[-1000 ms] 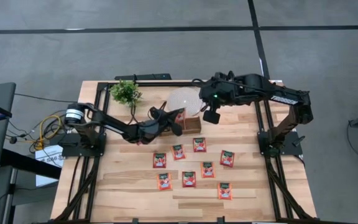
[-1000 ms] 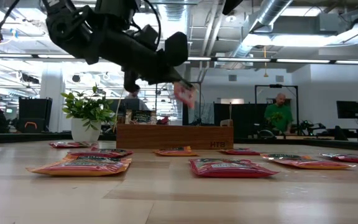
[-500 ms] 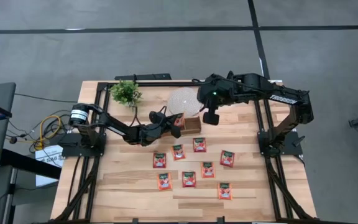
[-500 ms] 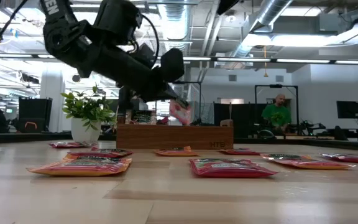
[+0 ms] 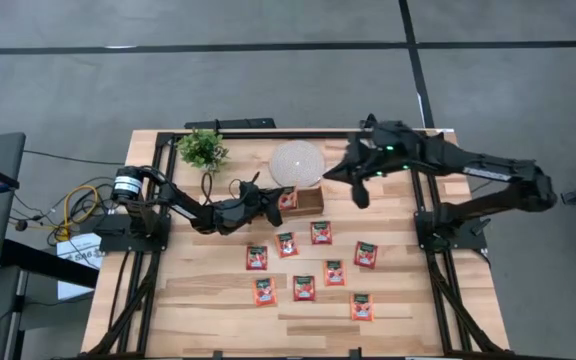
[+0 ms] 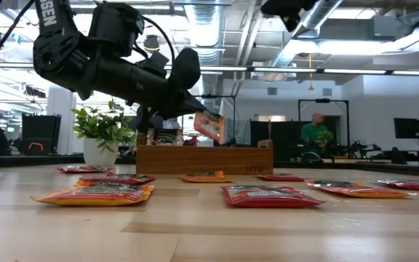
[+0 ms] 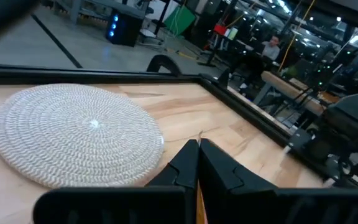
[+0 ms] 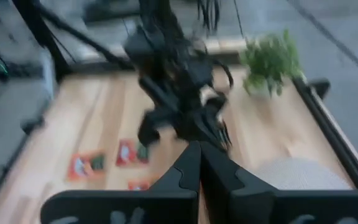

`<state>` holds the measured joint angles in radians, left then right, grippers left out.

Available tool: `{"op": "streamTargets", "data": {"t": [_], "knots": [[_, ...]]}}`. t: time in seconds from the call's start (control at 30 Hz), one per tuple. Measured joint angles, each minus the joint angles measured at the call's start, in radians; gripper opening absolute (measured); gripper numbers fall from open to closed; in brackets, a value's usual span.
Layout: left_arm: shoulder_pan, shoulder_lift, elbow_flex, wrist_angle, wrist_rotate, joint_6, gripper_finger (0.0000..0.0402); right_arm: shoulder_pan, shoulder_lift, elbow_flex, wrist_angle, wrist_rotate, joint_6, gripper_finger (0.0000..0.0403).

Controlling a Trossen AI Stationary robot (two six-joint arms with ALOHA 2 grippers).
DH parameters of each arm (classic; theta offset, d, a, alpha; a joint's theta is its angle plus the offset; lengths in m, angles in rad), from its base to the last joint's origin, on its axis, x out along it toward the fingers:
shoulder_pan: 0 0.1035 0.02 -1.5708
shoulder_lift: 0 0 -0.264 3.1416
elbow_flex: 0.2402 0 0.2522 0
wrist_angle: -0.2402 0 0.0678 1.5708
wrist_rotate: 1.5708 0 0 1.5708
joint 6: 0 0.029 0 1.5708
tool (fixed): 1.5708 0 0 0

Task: Pick & Place Tea
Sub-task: Put the orange tea bag into the middle of the wooden organizer

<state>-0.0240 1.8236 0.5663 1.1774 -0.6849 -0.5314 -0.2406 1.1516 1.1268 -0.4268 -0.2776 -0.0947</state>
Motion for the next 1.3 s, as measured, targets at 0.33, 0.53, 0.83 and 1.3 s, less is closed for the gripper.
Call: {"op": "streamTargets", "data": {"t": [0.33,0.53,0.83,1.3], "knots": [[0.058,0.0,0.0,0.0,0.034,-0.005,0.0,-0.012,-0.169,-0.152,0.053,-0.012,0.037,0.0],[0.064,0.0,0.0,-0.011,0.037,0.005,0.0,0.018,-0.171,-0.152,0.046,-0.012,0.007,0.0],[0.064,0.0,0.0,-0.03,0.037,0.004,0.0,0.024,-0.161,-0.153,0.045,-0.012,-0.011,0.0],[0.09,0.011,0.044,-0.115,0.037,0.019,0.0,0.025,-0.162,-0.153,0.042,-0.013,-0.006,0.0]]}}
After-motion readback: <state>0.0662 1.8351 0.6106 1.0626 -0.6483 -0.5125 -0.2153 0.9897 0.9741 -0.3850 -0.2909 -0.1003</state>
